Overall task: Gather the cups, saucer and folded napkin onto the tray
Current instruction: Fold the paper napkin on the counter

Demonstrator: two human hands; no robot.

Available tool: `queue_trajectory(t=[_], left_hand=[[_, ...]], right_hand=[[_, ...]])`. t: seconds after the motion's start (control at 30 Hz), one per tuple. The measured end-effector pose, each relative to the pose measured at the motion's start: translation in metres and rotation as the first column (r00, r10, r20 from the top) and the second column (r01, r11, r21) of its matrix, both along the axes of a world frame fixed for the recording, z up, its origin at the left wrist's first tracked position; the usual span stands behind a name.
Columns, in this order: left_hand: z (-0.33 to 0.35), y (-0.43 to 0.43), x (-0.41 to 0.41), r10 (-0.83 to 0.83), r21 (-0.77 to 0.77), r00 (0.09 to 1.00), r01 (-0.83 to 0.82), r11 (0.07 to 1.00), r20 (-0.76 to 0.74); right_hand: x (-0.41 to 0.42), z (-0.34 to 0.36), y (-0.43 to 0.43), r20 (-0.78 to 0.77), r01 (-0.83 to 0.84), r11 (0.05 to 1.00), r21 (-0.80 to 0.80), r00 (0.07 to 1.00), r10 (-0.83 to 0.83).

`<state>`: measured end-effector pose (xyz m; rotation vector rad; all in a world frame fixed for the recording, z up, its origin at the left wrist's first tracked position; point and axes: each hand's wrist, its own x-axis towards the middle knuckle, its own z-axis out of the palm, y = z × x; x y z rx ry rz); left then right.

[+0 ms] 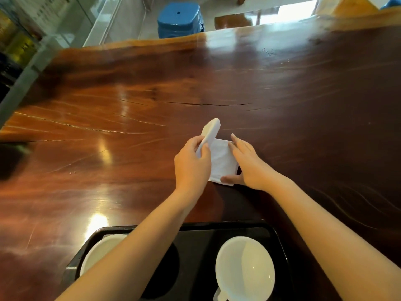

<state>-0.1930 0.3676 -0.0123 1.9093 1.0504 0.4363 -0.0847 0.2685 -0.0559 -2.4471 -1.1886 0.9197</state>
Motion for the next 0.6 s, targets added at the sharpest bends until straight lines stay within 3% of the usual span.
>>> queue_trajectory(t=[0.1, 0.2, 0.37, 0.6], left_hand=[[-0.006, -0.016, 0.004, -0.09, 0.004, 0.996, 0.09, 0.996, 0.0], [-0.015, -0.025, 0.004, -0.156, 0.019, 0.988, 0.156, 0.988, -0.018], [-0.033, -0.041, 0.0, -0.25, 0.097, 0.963, 0.259, 0.961, -0.096], [-0.045, -0.052, 0.001, -0.363, 0.207, 0.901, 0.412, 0.887, -0.239]], right_hand=[[-0.008, -0.004, 0.005, -0.02, 0.015, 1.0, 0.012, 1.0, -0.015], [-0.002, -0.005, -0.002, -0.243, 0.165, 0.975, 0.146, 0.962, -0.127], [0.015, -0.008, -0.029, -0.6, 0.479, 0.84, 0.255, 0.76, -0.251], [0.018, -0.012, -0.027, -0.417, 0.516, 0.773, 0.369, 0.835, -0.359]])
